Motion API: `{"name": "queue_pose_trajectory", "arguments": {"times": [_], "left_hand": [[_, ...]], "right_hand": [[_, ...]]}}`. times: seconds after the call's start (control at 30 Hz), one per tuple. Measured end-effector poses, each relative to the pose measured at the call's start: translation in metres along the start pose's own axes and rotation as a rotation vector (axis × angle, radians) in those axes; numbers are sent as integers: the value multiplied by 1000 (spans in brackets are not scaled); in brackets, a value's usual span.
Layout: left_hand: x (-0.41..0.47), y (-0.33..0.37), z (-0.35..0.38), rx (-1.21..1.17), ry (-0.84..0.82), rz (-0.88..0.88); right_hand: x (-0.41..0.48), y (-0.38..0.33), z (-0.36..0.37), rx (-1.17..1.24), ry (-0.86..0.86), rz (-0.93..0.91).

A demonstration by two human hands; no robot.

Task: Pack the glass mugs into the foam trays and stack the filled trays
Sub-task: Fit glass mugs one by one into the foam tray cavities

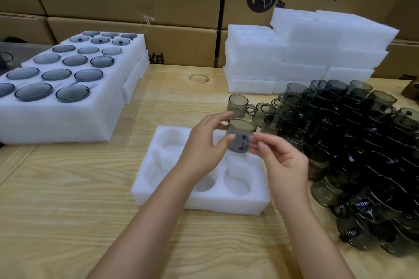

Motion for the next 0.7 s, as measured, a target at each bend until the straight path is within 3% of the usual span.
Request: {"name": "queue_pose_trajectory", "arguments": {"times": [0.13, 0.33, 0.47, 0.7], "left_hand": [[-1, 7, 6, 116, -37, 77], [-3, 4, 15, 191, -84, 52], [-4, 9, 15, 210, -69, 99], [-2, 3, 6, 96, 33, 19]], "right_hand": [[-5, 1, 13, -108, -72, -66], [-2, -1, 7, -235, -39, -94], [2, 21, 3, -243, -70, 72], [2, 29, 14, -133, -217, 138]]}}
Point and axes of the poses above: each hand's wrist, its own x-axis towards the middle knuckle, its own z-axis out of the palm, y = z × x, the point moved 10 cm from there along x, towards the middle knuckle, and after that the axes turned 2 degrees about y, right-handed, at the moved point
